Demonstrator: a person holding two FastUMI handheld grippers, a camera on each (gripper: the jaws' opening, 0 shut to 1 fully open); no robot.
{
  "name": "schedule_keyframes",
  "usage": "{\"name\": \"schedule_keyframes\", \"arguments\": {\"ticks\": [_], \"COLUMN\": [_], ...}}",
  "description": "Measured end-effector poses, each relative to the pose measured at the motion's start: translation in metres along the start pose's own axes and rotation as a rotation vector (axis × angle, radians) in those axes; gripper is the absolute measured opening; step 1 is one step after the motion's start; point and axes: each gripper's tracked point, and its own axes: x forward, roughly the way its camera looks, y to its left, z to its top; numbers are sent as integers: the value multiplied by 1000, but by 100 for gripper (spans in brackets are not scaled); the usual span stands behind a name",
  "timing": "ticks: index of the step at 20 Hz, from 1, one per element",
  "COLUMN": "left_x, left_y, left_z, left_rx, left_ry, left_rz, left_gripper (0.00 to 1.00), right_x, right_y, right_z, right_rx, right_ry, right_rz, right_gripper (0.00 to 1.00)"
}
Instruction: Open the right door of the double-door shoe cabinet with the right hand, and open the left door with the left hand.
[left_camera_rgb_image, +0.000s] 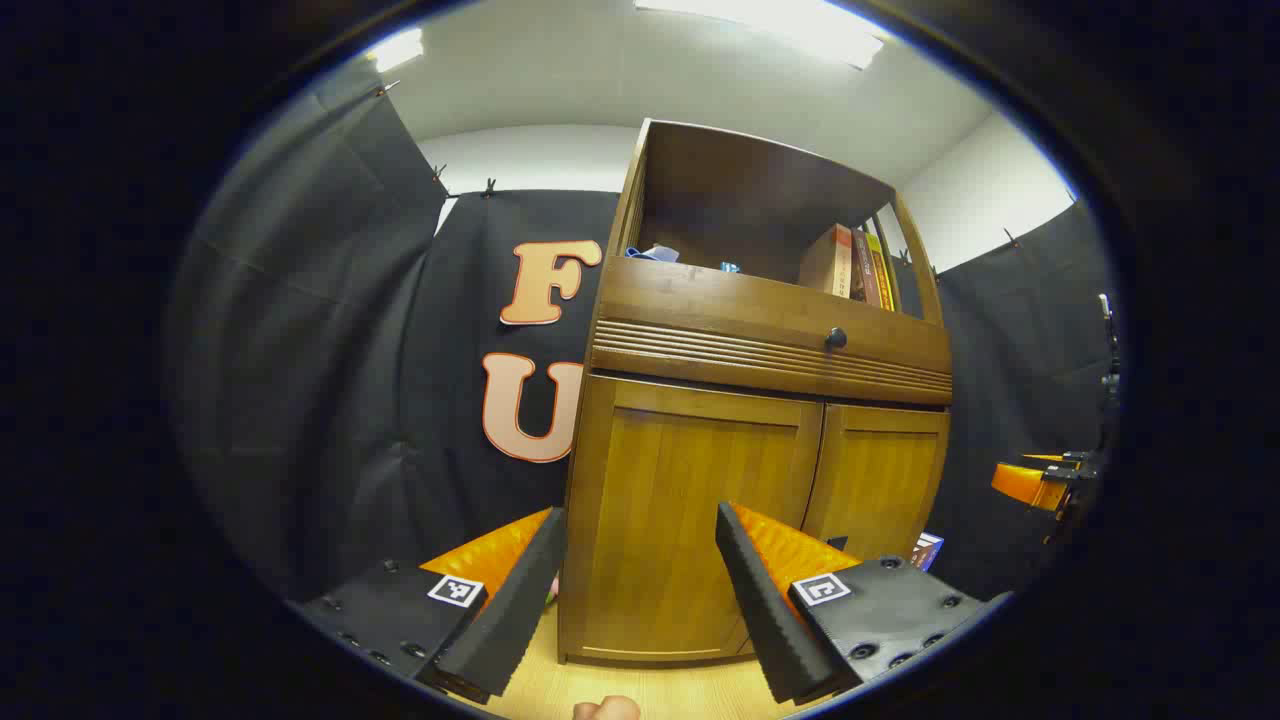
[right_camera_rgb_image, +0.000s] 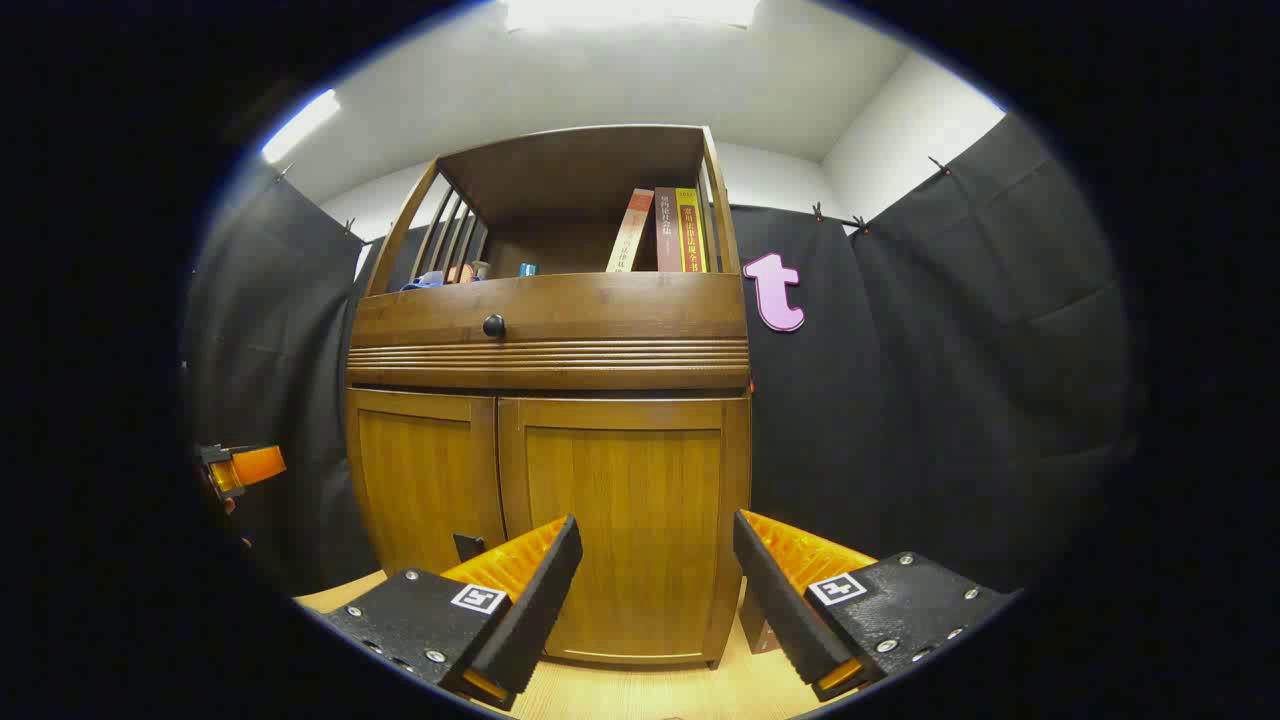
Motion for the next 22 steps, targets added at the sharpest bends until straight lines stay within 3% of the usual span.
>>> {"name": "schedule_keyframes", "arguments": {"ticks": [5, 7, 8, 19, 20, 22], "left_x": [-1, 0, 0, 0, 0, -1], "left_y": [7, 5, 5, -1, 0, -1], "left_z": [6, 6, 6, 7, 8, 8], "left_rx": [11, 7, 10, 19, 18, 19], "left_ry": [-25, -26, -25, -23, -24, -27], "left_rz": [42, 37, 36, 25, 26, 23], "left_gripper": [99, 94, 94, 94, 98, 98], "right_x": [1, 1, 2, 0, -1, -1], "right_y": [-4, -6, -5, -11, -12, -15], "right_z": [-7, -9, -10, -12, -13, -13], "right_rx": [4, 1, 4, 8, 9, 11], "right_ry": [8, 10, 13, 10, 10, 12], "right_rz": [-3, -8, -7, -15, -17, -23], "right_gripper": [100, 100, 94, 94, 100, 100]}}
